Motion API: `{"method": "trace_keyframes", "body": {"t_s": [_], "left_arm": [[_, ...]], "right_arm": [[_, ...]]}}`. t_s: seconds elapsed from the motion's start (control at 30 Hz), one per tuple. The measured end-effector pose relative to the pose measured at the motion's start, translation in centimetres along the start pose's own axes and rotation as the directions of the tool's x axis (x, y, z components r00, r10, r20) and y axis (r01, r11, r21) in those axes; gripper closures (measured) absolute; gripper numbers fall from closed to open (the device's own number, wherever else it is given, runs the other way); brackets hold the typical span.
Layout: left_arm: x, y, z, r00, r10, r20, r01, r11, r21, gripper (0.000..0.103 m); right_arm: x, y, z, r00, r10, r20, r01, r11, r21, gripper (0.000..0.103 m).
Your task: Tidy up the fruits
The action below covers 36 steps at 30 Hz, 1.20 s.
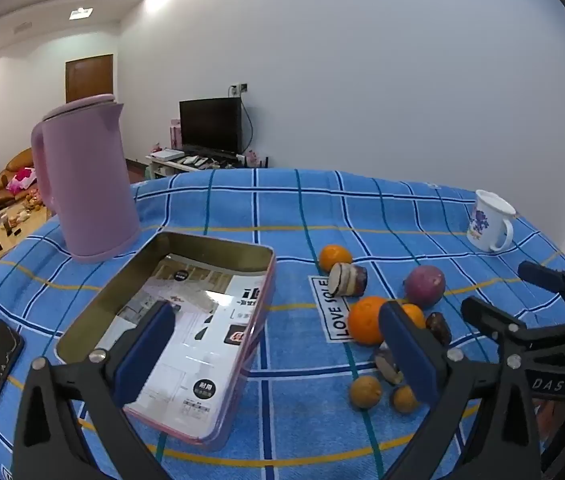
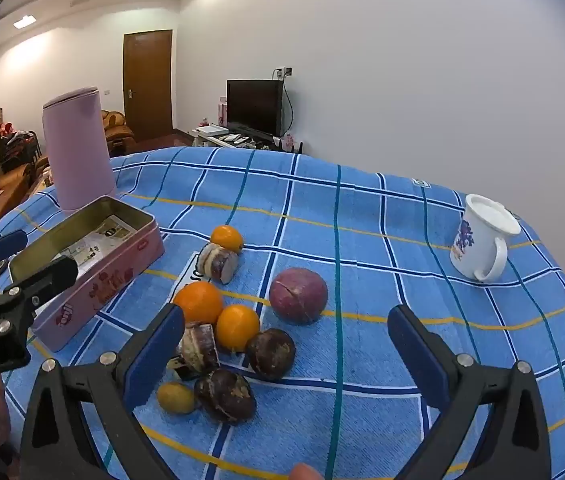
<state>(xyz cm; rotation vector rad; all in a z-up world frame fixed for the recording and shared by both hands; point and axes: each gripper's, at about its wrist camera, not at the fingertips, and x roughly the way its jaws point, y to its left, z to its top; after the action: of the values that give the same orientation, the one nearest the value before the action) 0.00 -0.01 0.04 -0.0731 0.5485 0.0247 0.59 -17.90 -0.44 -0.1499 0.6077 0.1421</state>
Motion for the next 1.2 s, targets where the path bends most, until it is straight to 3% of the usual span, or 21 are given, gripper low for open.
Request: {"method": "trace_keyframes", "body": {"t_s": [1.2], "left_arm": [[-0.3, -0.5, -0.4, 1.000, 0.011, 0.021, -0.012, 0.999, 0.053, 0.000]], "right_arm": [[0.2, -0.8, -1.0, 1.000, 0.015, -0.013, -0.015, 1.000, 0.023, 0.001]]}}
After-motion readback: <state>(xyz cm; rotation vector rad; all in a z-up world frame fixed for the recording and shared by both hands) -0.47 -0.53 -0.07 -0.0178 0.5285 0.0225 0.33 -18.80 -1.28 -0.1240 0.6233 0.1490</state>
